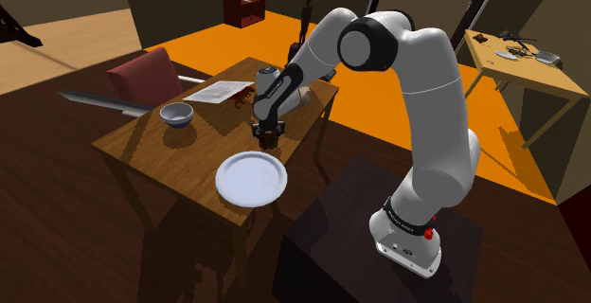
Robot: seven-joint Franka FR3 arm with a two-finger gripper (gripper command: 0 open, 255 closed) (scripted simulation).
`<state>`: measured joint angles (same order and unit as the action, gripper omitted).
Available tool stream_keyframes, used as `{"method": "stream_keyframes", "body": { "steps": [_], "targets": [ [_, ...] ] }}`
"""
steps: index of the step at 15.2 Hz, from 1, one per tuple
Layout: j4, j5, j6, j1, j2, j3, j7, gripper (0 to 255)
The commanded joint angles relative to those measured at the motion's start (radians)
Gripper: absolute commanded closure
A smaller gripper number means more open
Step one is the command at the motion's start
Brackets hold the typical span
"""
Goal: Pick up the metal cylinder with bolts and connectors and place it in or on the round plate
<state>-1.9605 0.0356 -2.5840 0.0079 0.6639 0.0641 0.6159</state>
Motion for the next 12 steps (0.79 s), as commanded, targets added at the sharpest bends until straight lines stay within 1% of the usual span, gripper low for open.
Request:
{"method": "stream_keyframes", "body": {
  "steps": [1,12],
  "targets": [
    [-0.007,0.001,0.014,0.000,-0.022,0.001,-0.001,255],
    [-0.032,0.004,0.114,0.003,-0.147,0.005,-0.005,255]
  ]
}}
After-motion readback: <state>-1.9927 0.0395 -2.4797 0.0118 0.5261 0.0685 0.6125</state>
